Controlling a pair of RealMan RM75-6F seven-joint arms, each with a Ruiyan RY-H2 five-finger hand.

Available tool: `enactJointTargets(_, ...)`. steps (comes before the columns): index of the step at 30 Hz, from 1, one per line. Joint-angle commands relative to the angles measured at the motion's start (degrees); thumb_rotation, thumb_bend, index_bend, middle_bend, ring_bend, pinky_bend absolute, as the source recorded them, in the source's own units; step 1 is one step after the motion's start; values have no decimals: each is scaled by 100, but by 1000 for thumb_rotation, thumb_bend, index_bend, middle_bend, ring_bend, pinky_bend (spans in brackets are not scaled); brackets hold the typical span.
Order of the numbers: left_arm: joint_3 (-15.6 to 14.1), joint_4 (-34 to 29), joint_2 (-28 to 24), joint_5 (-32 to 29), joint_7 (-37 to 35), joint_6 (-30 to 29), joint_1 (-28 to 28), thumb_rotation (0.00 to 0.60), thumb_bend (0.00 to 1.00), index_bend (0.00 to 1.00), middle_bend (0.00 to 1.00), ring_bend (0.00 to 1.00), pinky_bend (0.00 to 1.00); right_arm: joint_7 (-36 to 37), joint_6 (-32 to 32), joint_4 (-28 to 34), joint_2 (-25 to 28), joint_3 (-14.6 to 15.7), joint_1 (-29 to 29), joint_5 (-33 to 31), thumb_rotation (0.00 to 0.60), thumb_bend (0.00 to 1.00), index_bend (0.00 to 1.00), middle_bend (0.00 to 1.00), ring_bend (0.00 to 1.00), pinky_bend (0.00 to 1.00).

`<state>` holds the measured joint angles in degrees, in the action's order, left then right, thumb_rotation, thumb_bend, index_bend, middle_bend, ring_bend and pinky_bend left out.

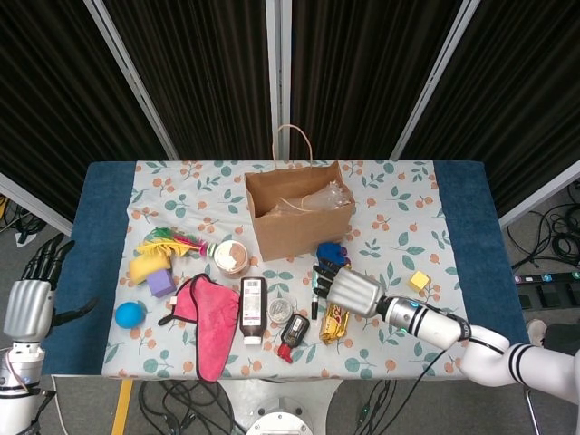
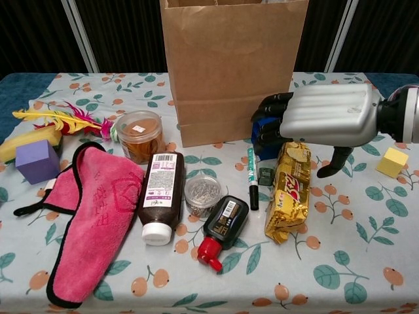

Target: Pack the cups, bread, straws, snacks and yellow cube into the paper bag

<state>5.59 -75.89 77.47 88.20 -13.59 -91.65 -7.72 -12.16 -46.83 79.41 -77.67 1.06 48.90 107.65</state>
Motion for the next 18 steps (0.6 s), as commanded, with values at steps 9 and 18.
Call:
enactJointTargets(9, 19, 83, 1, -88, -112, 101, -17, 572, 147, 154, 144, 92, 188, 438, -198, -598, -523, 272, 66, -82, 600, 0, 280, 301, 96, 106)
enactJointTargets(18, -5, 137, 34, -113, -167, 137, -1, 570, 147, 154, 145, 92, 188, 403, -345, -897, -778, 374, 35, -146, 600, 19, 411, 344, 191, 207)
